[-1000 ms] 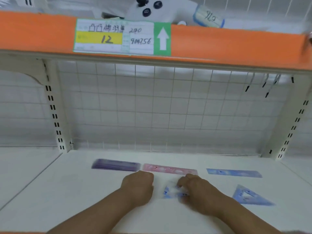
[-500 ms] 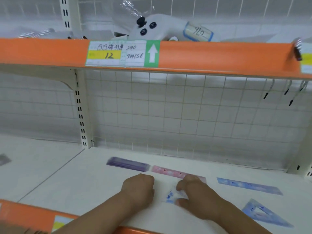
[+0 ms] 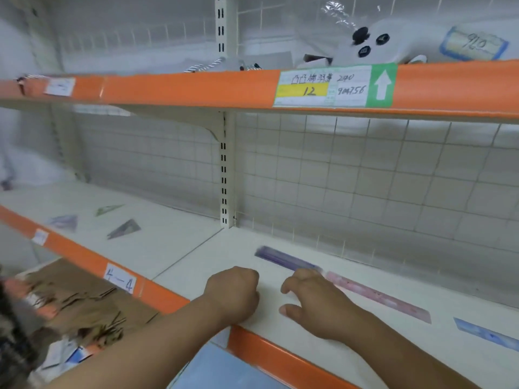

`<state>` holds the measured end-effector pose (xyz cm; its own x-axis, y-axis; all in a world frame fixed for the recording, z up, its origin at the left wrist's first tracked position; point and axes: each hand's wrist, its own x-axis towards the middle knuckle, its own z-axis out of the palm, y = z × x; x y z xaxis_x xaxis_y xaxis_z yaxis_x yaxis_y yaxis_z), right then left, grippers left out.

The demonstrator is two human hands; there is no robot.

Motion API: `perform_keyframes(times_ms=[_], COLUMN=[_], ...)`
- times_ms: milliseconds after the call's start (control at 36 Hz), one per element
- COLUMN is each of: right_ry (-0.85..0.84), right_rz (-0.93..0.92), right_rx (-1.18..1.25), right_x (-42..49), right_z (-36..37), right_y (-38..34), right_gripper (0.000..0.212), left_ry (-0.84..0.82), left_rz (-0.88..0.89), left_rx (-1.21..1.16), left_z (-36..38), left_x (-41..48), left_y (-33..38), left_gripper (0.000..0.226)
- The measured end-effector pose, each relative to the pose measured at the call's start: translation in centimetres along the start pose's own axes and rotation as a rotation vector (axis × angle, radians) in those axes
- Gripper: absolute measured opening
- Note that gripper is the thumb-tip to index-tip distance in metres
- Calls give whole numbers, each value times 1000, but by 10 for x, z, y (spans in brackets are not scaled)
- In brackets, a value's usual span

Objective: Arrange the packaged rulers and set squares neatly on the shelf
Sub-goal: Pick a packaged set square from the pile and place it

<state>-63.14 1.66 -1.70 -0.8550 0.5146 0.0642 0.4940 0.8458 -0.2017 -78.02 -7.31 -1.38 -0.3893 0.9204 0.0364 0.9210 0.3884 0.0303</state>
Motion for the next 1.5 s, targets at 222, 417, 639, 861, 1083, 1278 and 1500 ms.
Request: perform_keyframes(times_ms=[222,417,639,861,1083,1278,1500], right_ry=[-23,-26,-39,-47,50,69,42], right_rz=[-124,-202,-277,-308,-230,-174,-139], right_rx=[-23,-2,12,-19,-18,-27,-42], right_x=[61,120,180,238,333,428,503], right_z=[17,44,79,101,113,122,126], right_y=[-84,-192,-311,-383,-424,-436,-432], right_gripper=[42,40,37,31,27,26,23], left_ry=[3,47,92,48,57,70,75], left_rz=[-116,-174,-236,-329,-386,-413,-365], left_rx=[-12,-6,6,-32,-68,-63,-43], left_z=[-6,-15,-25,-17,-8,-9,-19], left_x=[-29,-61,-100,-106,-74,-19,49], left_y=[-98,-214,-343,-439,-520,-576,-629], left_gripper=[30,26,23,25,19,22,27])
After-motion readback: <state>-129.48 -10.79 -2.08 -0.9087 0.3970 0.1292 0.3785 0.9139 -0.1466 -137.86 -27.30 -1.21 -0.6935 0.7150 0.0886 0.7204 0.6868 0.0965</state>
